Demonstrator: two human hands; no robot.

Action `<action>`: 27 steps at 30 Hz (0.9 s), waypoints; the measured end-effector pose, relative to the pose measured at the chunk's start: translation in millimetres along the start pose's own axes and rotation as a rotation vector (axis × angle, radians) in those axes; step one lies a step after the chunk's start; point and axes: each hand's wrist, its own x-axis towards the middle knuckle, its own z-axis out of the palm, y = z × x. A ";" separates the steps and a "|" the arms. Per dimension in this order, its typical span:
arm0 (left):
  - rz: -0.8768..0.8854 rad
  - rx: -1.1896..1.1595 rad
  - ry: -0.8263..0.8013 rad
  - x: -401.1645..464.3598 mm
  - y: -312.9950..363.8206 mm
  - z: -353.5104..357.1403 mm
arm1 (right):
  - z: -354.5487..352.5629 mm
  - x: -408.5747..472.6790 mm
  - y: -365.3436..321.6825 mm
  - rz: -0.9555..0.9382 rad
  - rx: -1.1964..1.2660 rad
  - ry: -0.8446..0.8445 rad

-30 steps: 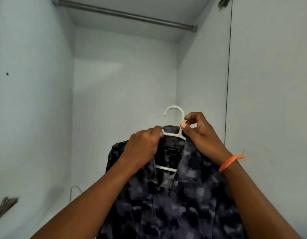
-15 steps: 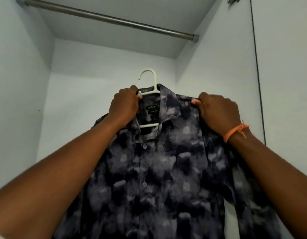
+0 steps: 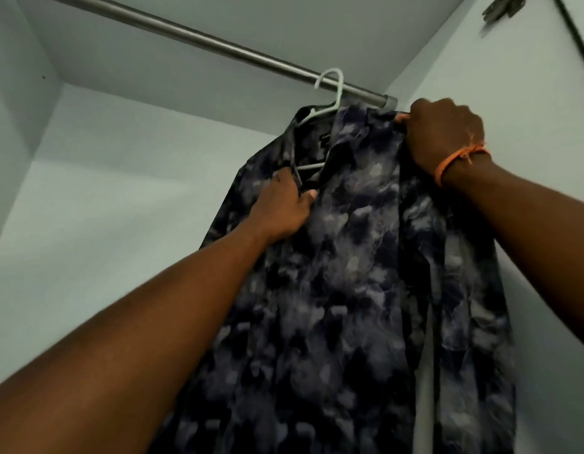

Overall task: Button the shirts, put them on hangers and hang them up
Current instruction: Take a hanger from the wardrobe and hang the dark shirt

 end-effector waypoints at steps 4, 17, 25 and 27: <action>0.038 -0.068 -0.019 18.3 2.2 5.6 | 0.3 27.9 1.1 0.076 -0.034 0.025; 0.067 0.060 -0.080 6.8 1.9 -2.1 | 17.1 62.6 -14.9 0.004 -0.308 -0.089; 0.061 0.027 -0.088 -20.5 21.0 -7.9 | 6.9 28.9 -12.8 0.165 -0.193 -0.008; 0.045 0.001 -0.090 -28.8 31.4 -8.2 | 0.7 13.5 -11.3 0.162 -0.211 0.007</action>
